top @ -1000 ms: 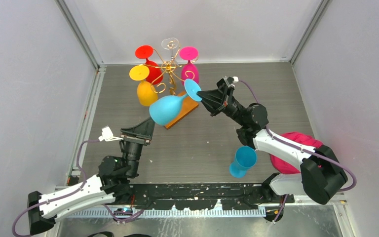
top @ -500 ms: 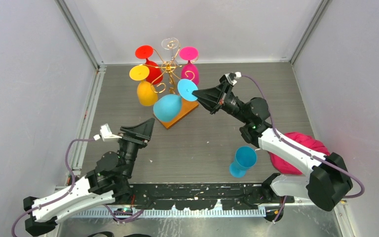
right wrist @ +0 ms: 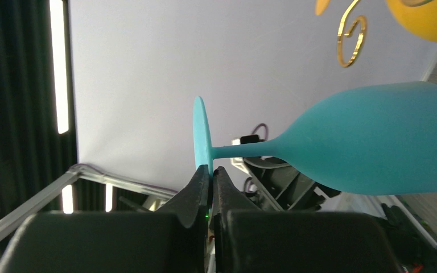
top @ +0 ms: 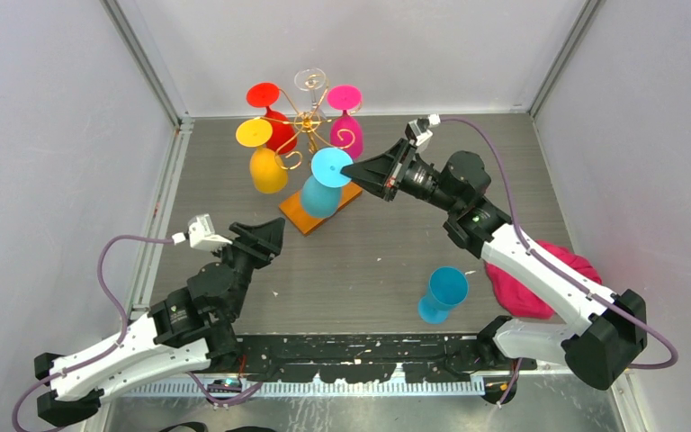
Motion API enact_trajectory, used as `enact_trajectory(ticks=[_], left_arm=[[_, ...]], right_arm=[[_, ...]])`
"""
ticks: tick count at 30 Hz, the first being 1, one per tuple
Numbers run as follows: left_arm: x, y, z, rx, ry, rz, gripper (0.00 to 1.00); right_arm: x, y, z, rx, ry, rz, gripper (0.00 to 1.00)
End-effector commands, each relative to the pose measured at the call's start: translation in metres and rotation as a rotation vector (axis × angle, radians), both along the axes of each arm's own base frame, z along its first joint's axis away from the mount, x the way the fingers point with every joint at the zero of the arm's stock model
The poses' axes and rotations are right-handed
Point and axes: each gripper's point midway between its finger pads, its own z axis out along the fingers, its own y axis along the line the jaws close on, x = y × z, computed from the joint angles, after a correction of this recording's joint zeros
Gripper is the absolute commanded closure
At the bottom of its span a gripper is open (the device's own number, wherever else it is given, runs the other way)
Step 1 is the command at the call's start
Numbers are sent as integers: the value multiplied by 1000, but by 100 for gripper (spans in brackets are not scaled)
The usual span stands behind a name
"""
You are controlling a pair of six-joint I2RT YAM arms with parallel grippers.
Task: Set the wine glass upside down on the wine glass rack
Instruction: Turn the wine glass upside down at the wine rack.
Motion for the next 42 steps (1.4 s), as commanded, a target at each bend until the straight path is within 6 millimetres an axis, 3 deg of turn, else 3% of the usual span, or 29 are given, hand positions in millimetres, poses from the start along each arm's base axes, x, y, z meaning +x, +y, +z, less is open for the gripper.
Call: enact_trajectory(ticks=[1,19,27,42], left_arm=[[0,13,5,56,-2,45,43],[-3,15,11,62,-22,20,45],[-3,6,13,74,-22,-12,45],[-3,0,13,83,-29,-38,46]], right_arm=[[2,-2,2,-110,-84,-41,99],[60,34,-10,-209,-65,-69,99],[75,42,-1,-231,-72,-88,99],[95,65,-13,-291,-44,-80,99]])
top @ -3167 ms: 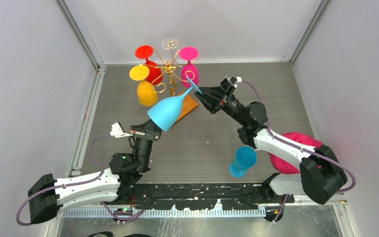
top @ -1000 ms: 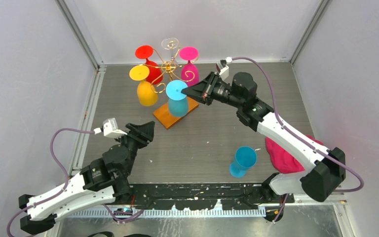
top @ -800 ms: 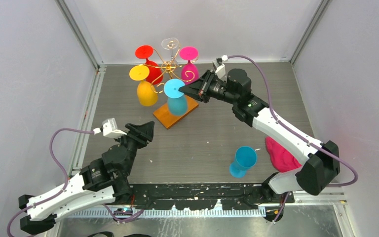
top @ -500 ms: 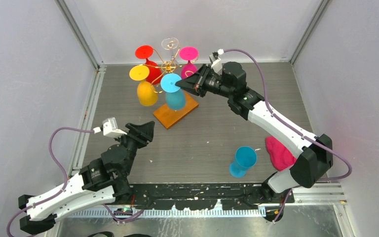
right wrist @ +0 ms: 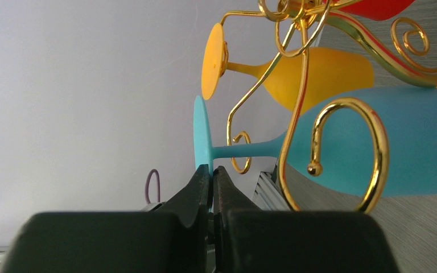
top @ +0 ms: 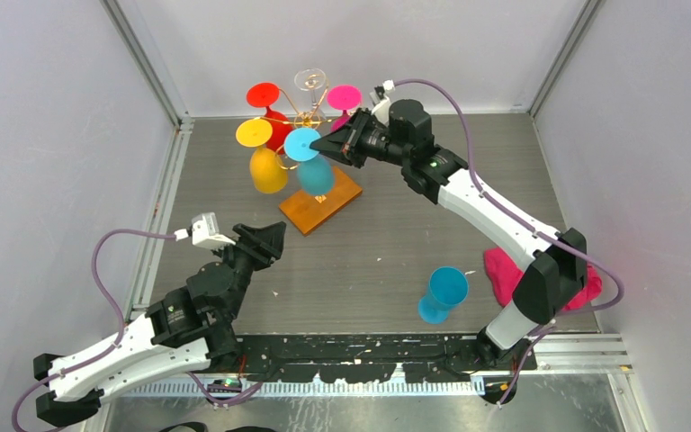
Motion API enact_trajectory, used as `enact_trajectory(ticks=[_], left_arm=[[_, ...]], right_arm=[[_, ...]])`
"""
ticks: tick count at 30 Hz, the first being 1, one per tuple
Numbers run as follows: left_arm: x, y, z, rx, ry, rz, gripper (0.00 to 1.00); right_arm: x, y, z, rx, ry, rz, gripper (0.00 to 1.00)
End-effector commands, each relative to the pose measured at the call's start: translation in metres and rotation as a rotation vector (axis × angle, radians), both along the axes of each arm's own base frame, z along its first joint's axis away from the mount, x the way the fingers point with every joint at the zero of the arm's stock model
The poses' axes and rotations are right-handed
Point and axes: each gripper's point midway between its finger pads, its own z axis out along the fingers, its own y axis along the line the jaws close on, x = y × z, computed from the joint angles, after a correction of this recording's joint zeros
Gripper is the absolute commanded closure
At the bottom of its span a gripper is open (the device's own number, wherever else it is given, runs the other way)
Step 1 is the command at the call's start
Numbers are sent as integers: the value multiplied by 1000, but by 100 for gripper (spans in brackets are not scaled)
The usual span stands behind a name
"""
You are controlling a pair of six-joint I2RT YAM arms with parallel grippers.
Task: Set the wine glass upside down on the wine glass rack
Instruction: Turn the wine glass upside down at the wine rack.
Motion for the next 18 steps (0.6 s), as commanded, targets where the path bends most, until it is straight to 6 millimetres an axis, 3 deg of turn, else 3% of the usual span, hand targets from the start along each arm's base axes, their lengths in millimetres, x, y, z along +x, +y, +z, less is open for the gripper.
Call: enact_trajectory(ticks=[1,18], left_arm=[[0,0,20,-27,-36,0,46],[0,0,18,-12,-39,-8,47]], right_arm=[[4,8,25,19,-69,0,99],[1,38,22,-10,-77,47,99]])
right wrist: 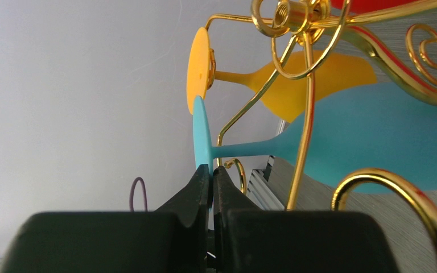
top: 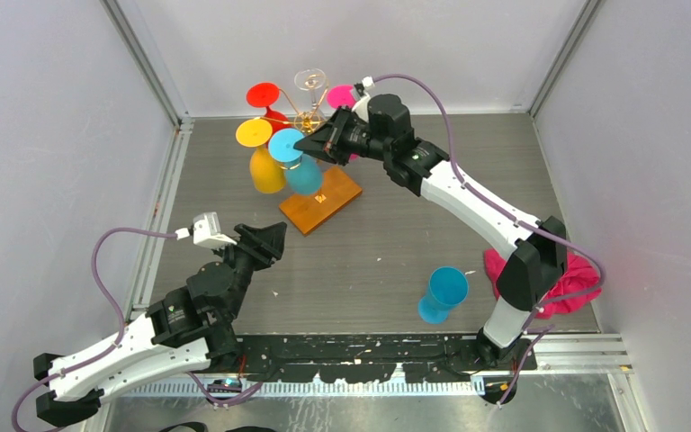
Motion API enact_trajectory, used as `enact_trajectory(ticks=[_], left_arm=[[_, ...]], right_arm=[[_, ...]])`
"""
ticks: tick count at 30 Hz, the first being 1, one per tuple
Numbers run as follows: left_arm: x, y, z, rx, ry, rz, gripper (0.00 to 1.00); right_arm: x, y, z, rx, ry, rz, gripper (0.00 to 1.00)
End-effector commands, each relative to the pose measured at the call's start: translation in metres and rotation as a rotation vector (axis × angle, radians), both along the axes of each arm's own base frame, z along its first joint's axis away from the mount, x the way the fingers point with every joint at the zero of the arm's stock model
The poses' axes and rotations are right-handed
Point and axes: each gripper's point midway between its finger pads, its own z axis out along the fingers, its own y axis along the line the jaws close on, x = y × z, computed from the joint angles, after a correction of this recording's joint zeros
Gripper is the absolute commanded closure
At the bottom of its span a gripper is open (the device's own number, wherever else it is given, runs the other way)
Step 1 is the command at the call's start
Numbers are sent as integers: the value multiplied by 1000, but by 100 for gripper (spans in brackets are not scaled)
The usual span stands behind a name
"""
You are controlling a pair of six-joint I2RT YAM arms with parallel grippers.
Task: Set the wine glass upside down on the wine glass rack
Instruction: Turn the wine glass upside down at the wine rack.
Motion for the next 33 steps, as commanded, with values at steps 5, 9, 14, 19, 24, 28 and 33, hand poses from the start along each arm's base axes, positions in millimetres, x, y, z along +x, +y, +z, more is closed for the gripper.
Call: enact_trajectory(ticks=[5,9,14,19,24,28,33], left_arm=[[0,1,17,-33,-32,2,47],[0,1,17,-34,-31,1,47],[0,-1,16,-34,-27,-6,47],[0,-3,14,-38,-22,-9,48],[0,-5,14,-41,-17,-13,48],[0,-6,12,-39,-13,-17,48],[0,-8,11,-36,-9,-18,48]], right_arm=[[-10,12,27,19,-86,27,99],[-15,12,28,17,-92,28,99],[-20,10,28,15,-97,29,99],[-27,8,28,14,-104,28,99],[-31,4,30,17,-109,21,99],[-35,-1,33,15,-123,8,99],[-37,-6,35,8,-140,-5,99]])
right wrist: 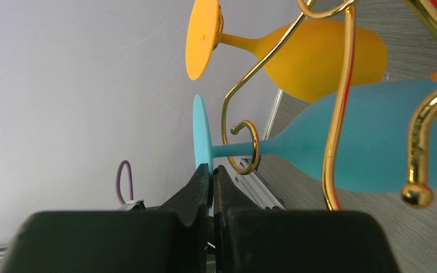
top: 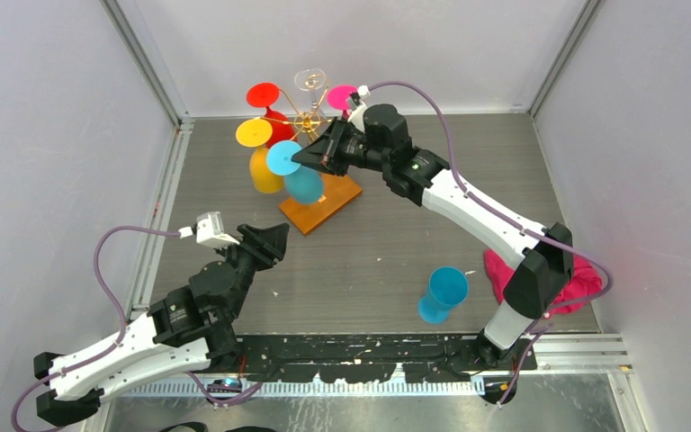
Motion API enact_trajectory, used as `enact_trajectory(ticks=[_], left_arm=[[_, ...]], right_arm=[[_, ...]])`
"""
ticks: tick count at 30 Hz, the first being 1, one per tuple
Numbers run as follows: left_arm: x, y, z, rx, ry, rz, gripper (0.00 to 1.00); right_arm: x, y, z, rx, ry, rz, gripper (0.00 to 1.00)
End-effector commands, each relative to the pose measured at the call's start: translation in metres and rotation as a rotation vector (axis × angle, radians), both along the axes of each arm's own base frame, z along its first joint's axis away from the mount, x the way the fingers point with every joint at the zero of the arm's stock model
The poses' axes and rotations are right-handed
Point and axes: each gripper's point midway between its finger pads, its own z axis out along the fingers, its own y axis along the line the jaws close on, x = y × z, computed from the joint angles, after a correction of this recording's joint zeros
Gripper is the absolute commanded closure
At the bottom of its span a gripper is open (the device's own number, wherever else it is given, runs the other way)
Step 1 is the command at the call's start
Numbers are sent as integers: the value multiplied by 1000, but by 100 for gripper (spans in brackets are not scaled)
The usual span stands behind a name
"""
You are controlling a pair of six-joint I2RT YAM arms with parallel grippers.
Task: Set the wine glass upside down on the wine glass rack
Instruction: Turn the wine glass upside down at the wine rack.
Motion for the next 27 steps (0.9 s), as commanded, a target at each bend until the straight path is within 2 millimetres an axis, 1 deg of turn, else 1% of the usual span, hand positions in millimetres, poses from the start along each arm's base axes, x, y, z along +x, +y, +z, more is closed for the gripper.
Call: enact_trajectory(ticks=[1,5,6,9,13,16,20,23,27], left_arm=[[1,-2,14,-44,-17,2,48],[1,-3,13,-39,-14,0,48],[1,-3,13,-41,-15,0,48],[1,-3,13,-37,-15,-1,47],[1,-3,13,-19,-13,1,46],[2,-5,13,-4,-11,-1,46],[4,-8,11,15,-7,-2,46],[5,-10,12,26,-7,-4,46],[5,-10,12,39,-7,-3,46]], right_arm=[[-10,-13,39,50,-107,-22,99],[-8,-17,35,36,-113,-37,99],[-8,-18,34,31,-115,-39,97],[-5,-20,28,16,-113,-49,87],[0,-24,19,-5,-119,-69,77],[5,-28,12,-12,-117,-83,74],[10,-32,3,-19,-116,-95,69],[11,-38,4,-20,-128,-108,61],[9,-44,7,-24,-150,-116,55]])
